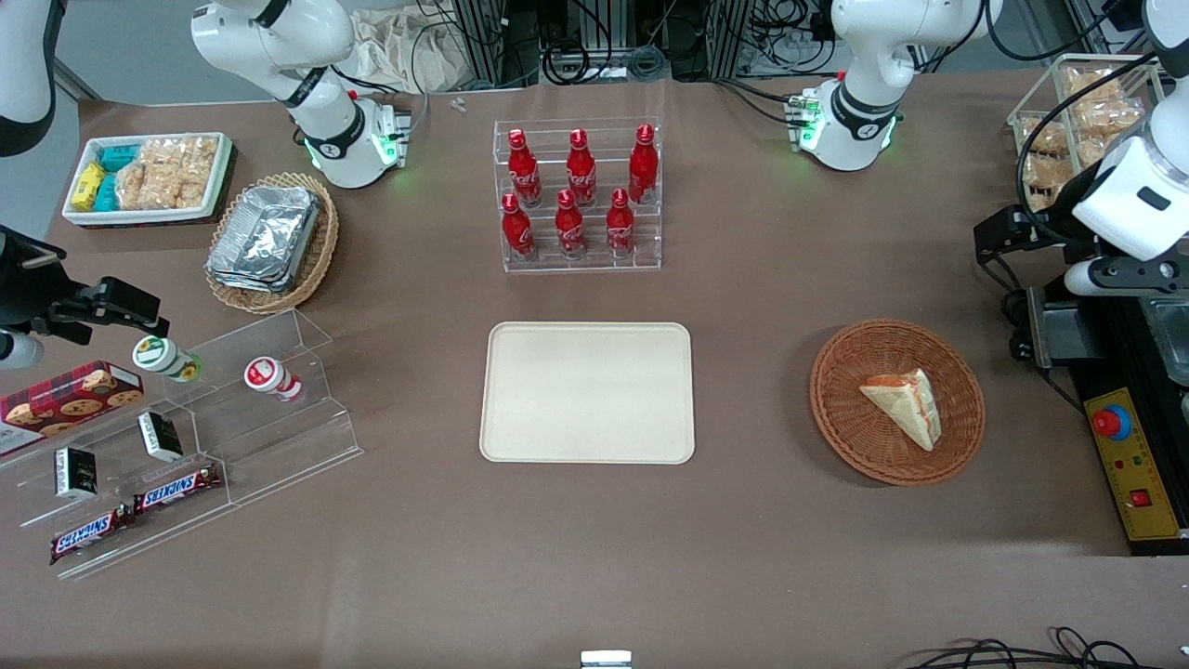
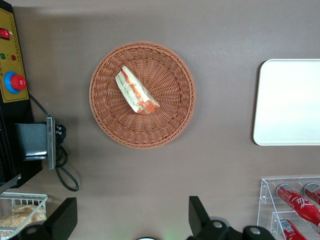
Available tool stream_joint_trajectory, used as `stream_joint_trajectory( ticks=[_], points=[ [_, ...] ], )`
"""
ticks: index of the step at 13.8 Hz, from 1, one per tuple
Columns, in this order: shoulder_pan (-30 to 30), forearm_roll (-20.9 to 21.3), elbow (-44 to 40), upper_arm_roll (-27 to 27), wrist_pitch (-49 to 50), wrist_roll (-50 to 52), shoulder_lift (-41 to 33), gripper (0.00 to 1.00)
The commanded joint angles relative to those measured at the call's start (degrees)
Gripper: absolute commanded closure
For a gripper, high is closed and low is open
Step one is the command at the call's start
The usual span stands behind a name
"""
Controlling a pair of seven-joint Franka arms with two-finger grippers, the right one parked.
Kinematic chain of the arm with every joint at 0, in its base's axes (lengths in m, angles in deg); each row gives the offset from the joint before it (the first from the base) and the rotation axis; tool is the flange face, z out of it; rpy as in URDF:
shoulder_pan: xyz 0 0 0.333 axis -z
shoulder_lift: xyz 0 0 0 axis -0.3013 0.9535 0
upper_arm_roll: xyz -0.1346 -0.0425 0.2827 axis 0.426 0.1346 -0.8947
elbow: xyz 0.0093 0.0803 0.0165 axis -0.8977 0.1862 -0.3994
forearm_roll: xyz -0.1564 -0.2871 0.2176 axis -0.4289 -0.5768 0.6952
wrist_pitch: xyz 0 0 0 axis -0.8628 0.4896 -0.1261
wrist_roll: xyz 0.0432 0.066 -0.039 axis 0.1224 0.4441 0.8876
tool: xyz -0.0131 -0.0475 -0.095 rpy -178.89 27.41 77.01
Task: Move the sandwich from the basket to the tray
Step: 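Lower the open left gripper over the sandwich in the wicker basket and grasp it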
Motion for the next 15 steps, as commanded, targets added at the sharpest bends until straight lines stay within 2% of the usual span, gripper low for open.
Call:
stream_joint_trajectory(
  ticks=[1, 4, 8, 12, 15],
  points=[
    [0.61, 0.9, -0.99, -0.28, 1.4, 0.6, 0.19, 0.0],
    [0.79, 2.38, -1.25, -0.19, -0.35, 4.19, 2.99, 0.0],
    [0.7, 2.57, 1.11, -0.28, -8.26, 16.13, 9.92, 0.0],
    [0.17, 2.75, 16.37, -0.71, -28.96, 22.91, 10.91, 0.0],
    [-1.32, 2.83, 21.76, -0.8, -39.01, 26.69, 15.11, 0.0]
  ],
)
